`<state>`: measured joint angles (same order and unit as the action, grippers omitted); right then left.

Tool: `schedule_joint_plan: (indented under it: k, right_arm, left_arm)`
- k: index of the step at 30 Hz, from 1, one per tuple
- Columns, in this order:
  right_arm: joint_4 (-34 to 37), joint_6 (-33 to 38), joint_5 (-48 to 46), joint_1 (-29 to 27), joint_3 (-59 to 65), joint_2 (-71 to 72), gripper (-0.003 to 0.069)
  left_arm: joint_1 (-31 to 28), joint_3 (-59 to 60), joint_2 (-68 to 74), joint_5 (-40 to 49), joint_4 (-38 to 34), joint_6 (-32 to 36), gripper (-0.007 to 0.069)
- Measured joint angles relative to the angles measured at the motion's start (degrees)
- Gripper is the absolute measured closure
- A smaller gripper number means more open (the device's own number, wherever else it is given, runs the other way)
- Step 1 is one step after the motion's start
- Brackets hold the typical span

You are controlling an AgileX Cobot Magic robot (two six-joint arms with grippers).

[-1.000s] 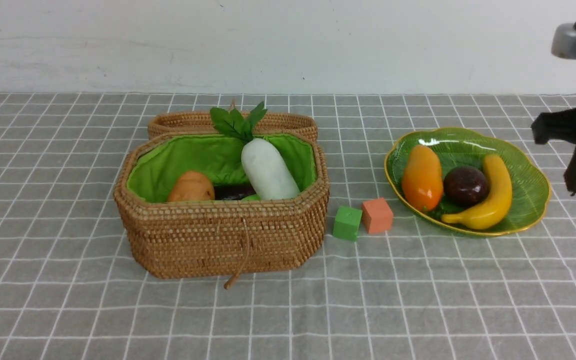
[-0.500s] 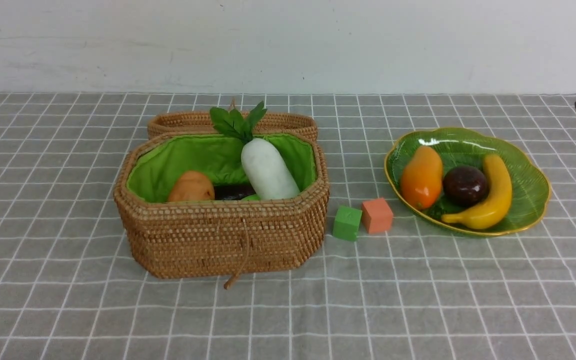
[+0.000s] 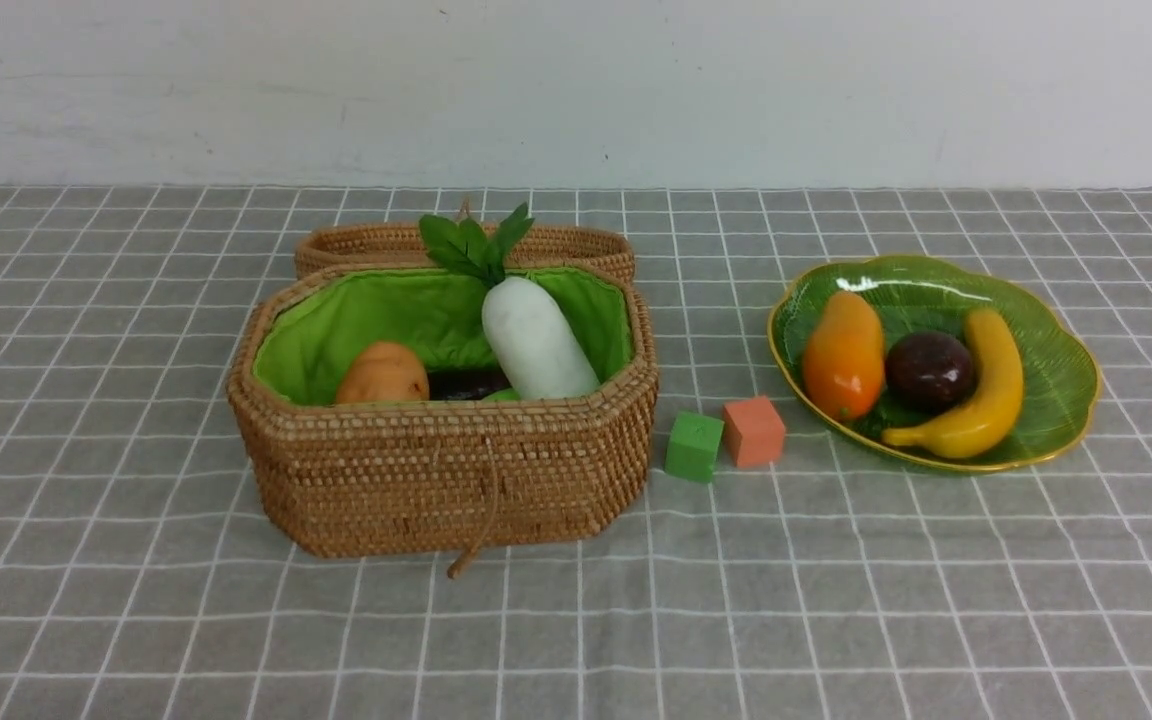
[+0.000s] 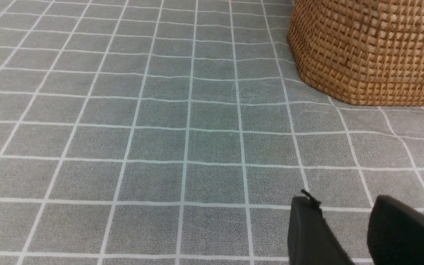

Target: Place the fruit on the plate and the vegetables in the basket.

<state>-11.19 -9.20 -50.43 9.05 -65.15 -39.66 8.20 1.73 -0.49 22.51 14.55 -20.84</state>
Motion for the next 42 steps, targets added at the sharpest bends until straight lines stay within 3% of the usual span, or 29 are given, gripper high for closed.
schedule_joint_plan:
  k: [3, 8, 17, 23, 42]
  right_arm:
    - [-2.25, 0.06, 10.28, 0.0, 14.63, 14.2, 0.0663]
    - [-2.95, 0.06, 17.87, 0.0, 39.6, 36.61, 0.0659]
    - [-1.0, 0.06, 23.2, -0.41, 64.96, 40.27, 0.0652]
    - [-0.8, -0.02, 27.26, -0.41, 65.98, 40.33, 0.0643]
    - [0.47, -0.02, 27.95, -0.41, 66.04, 40.33, 0.0624]
  left_arm:
    - [0.0, 0.0, 0.0, 0.0, 0.0, 0.0, 0.0387]
    - [0.0, 0.07, -0.02, -0.07, 0.0, 0.0, 0.0387]
    - [0.0, 0.07, -0.07, 0.1, 0.0, -0.06, 0.0386]
    - [0.0, 0.07, -0.07, 0.04, 0.06, -0.06, 0.0386]
    - [0.0, 0.07, -0.07, 0.04, 0.06, -0.06, 0.0386]
